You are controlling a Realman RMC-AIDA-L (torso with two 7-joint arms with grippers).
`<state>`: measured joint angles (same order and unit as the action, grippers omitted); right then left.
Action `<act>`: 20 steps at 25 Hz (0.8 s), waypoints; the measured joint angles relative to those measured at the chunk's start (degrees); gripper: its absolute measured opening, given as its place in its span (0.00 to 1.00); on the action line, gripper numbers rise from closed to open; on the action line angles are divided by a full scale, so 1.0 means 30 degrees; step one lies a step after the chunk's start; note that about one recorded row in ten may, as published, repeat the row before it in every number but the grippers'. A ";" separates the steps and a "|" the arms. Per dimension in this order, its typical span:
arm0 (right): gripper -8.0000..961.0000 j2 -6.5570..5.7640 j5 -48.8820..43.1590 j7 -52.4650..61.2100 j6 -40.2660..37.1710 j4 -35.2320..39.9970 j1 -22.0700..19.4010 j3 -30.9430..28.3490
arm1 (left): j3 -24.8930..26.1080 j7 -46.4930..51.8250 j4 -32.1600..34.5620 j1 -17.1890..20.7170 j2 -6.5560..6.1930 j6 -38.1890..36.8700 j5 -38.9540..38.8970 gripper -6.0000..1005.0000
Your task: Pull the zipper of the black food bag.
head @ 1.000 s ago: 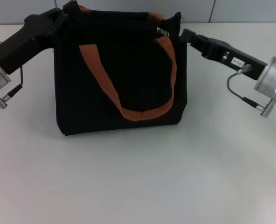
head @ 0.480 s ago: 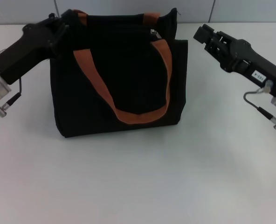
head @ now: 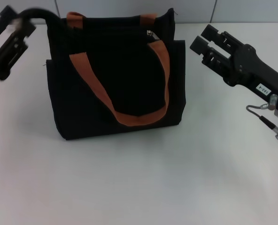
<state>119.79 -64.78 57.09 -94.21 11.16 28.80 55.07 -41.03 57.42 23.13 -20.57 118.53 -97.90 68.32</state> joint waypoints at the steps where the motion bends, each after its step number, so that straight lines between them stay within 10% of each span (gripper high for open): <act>1: 0.51 0.0000 0.0000 0.0000 0.0000 0.0000 0.0000 0.0000 | -0.0057 -0.0071 0.0105 0.0780 -0.0060 -0.1096 -0.0073 0.39; 2: 0.56 0.0001 0.0002 -0.0275 -0.0079 -0.0167 -0.0016 0.0002 | -0.0201 -0.0307 0.0141 0.1313 -0.0081 -0.1443 0.0112 0.60; 10: 0.68 0.0001 -0.0062 -0.2627 -0.0947 -0.0812 -0.0403 0.0194 | -0.0801 -0.3689 -0.0350 0.4081 -0.0010 -0.2890 0.3388 0.76; 13: 0.70 -0.0001 -0.0292 -0.3602 -0.1379 -0.0785 -0.0423 0.0398 | -0.0823 -0.9464 -0.2199 0.5561 0.0006 -0.4079 0.7092 0.80; 20: 0.72 -0.0101 -0.2096 -0.5637 -0.1686 0.0052 -0.0281 0.2321 | -0.0825 -1.1370 -0.3391 0.5265 0.0007 -0.2867 1.0223 0.81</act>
<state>119.49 -71.06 40.18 -99.27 11.31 27.96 62.03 -43.51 23.30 12.96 -4.77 118.55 -106.50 98.99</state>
